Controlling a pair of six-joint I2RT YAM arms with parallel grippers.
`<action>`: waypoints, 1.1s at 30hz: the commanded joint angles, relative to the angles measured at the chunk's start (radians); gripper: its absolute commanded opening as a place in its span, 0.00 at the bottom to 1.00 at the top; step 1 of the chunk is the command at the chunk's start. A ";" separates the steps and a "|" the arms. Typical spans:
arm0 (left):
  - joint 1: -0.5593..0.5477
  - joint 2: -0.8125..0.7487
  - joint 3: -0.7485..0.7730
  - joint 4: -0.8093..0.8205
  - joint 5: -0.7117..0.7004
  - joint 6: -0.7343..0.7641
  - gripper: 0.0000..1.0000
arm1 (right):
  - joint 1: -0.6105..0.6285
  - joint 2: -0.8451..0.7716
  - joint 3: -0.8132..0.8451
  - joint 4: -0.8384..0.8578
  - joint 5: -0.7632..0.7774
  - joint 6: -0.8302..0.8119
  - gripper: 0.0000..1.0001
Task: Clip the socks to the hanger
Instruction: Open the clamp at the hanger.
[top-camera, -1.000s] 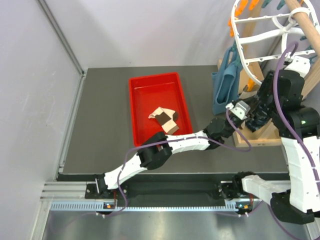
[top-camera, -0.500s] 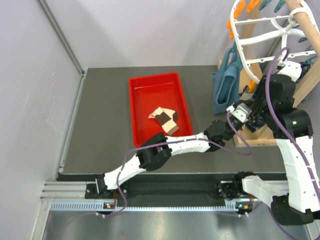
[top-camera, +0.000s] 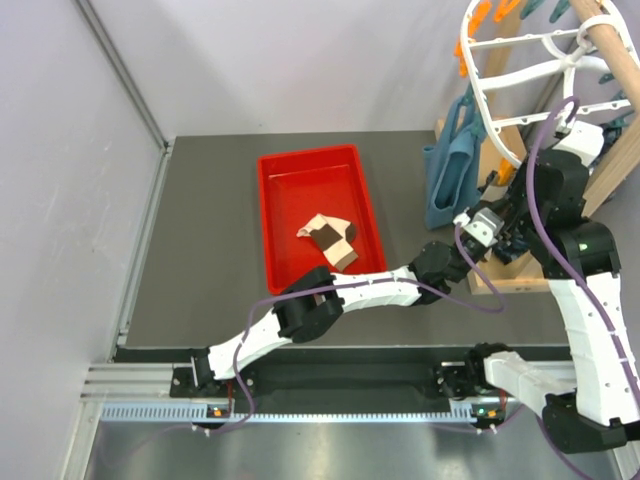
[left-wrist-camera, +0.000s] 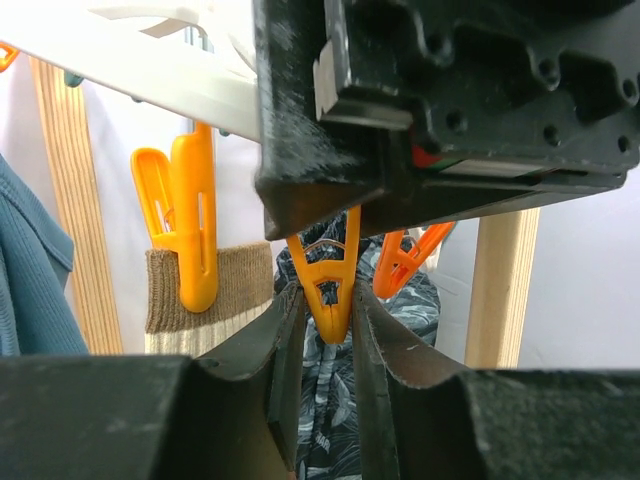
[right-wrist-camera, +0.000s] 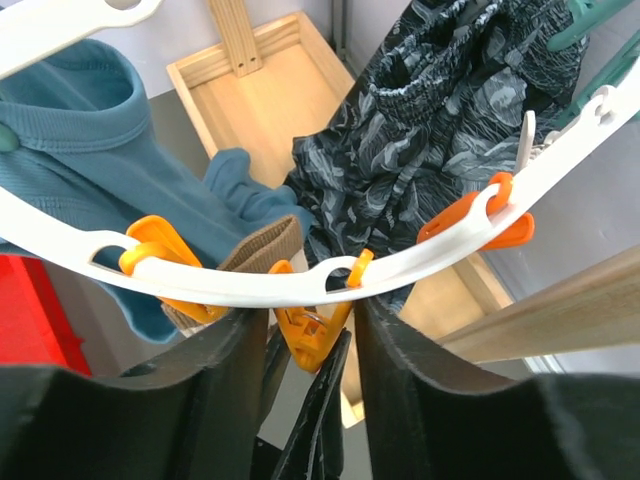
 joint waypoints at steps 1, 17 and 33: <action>-0.020 -0.067 0.001 0.032 0.016 0.012 0.01 | -0.011 -0.005 -0.002 0.069 0.036 0.004 0.38; -0.023 -0.376 -0.464 0.078 -0.071 -0.094 0.43 | -0.009 -0.018 0.003 0.052 0.042 -0.001 0.00; 0.259 -1.067 -0.878 -1.196 -0.064 -0.638 0.51 | -0.011 -0.007 0.026 -0.004 -0.036 -0.018 0.00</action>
